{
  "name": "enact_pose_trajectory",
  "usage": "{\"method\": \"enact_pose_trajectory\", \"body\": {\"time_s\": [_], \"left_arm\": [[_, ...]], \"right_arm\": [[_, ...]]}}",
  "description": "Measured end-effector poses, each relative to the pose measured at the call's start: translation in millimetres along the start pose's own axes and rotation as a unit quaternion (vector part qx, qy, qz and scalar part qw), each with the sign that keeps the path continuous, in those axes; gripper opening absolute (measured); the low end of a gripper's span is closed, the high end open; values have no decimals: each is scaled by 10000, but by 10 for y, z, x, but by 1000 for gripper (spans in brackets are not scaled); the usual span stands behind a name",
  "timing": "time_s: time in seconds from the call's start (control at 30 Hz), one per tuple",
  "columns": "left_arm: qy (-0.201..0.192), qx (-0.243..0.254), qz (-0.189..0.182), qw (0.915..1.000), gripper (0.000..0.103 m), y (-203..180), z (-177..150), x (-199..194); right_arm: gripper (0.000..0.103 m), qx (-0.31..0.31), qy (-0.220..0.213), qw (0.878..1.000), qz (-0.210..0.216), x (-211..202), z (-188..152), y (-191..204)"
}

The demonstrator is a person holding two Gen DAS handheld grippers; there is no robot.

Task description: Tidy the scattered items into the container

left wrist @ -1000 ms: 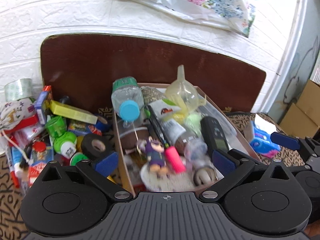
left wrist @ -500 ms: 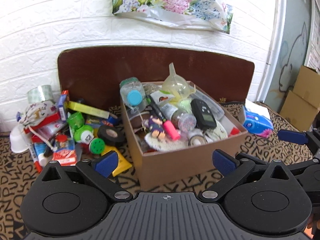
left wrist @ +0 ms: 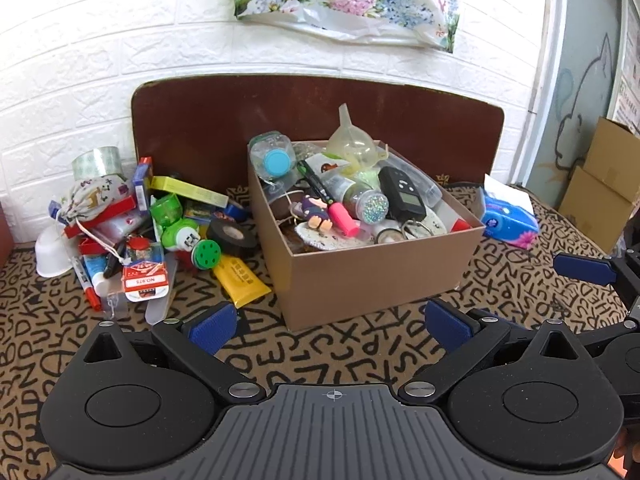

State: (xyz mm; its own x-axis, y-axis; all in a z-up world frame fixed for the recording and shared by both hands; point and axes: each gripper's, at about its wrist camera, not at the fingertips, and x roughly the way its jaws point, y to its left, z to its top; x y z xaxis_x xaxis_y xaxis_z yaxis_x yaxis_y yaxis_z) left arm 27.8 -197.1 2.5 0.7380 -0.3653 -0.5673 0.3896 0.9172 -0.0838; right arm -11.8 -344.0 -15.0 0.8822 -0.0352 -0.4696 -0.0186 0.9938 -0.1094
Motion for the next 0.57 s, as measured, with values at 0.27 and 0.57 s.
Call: {"method": "enact_pose_trajectory", "body": {"time_s": [0.27,0.57], "left_arm": [[-141,50,70,9999,103,-15,-45,-64],[-192,90,39,9998,103,-35,-61,-96]], "right_arm": [[103,-20,9,10000,-4,-35,-13,28],[103,-67,31,10000,-12,-47,-22,70]]}}
